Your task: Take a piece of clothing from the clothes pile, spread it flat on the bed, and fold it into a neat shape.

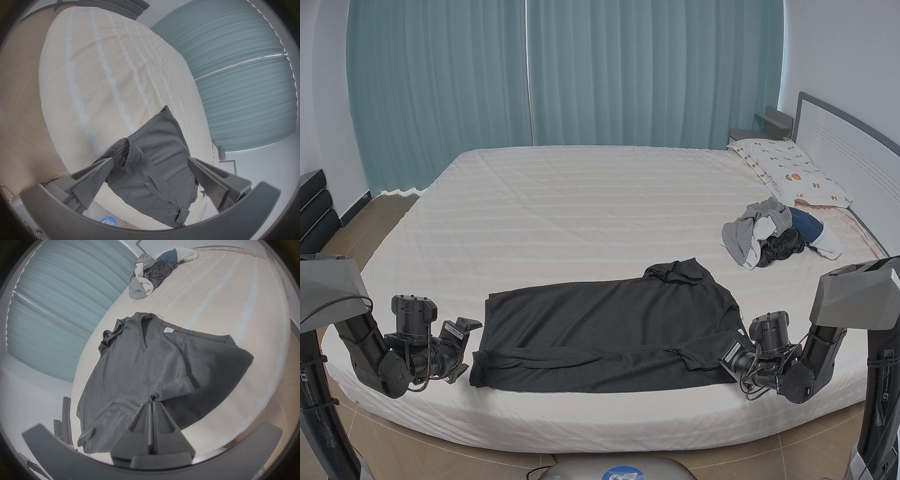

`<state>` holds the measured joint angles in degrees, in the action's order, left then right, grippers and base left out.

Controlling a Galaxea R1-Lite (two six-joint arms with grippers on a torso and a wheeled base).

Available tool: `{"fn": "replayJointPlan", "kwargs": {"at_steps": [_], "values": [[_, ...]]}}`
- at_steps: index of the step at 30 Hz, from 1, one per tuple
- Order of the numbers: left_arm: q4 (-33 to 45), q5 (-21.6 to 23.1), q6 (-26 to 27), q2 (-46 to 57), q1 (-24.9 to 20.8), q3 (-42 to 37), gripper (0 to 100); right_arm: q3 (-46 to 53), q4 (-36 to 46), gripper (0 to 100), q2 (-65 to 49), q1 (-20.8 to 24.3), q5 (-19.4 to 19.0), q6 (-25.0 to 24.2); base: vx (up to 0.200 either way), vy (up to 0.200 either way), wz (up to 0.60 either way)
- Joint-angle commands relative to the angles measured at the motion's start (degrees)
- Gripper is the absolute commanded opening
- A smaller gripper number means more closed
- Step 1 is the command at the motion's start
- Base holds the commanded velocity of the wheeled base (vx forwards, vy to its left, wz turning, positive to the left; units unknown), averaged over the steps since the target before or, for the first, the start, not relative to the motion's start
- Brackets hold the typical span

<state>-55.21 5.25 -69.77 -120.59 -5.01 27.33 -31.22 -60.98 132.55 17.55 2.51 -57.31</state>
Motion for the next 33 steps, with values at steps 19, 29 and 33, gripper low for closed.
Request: {"fn": "replayJointPlan", "kwargs": {"at_steps": [19, 29, 33], "values": [[-0.07, 0.02, -0.11, -0.08, 0.00, 0.00, 100, 6.43, 1.04, 0, -11.52, 0.55, -0.49, 0.09, 0.000, 0.000, 0.00], [-0.07, 0.02, -0.11, -0.08, 0.00, 0.00, 100, 7.23, 2.79, 0, -12.93, 0.90, -0.67, 0.79, 0.000, 0.000, 0.00], [0.02, 0.02, -0.11, -0.08, 0.00, 0.00, 100, 7.49, 3.85, 0, -11.52, 0.81, -0.84, 2.46, 0.000, 0.000, 0.00]]}}
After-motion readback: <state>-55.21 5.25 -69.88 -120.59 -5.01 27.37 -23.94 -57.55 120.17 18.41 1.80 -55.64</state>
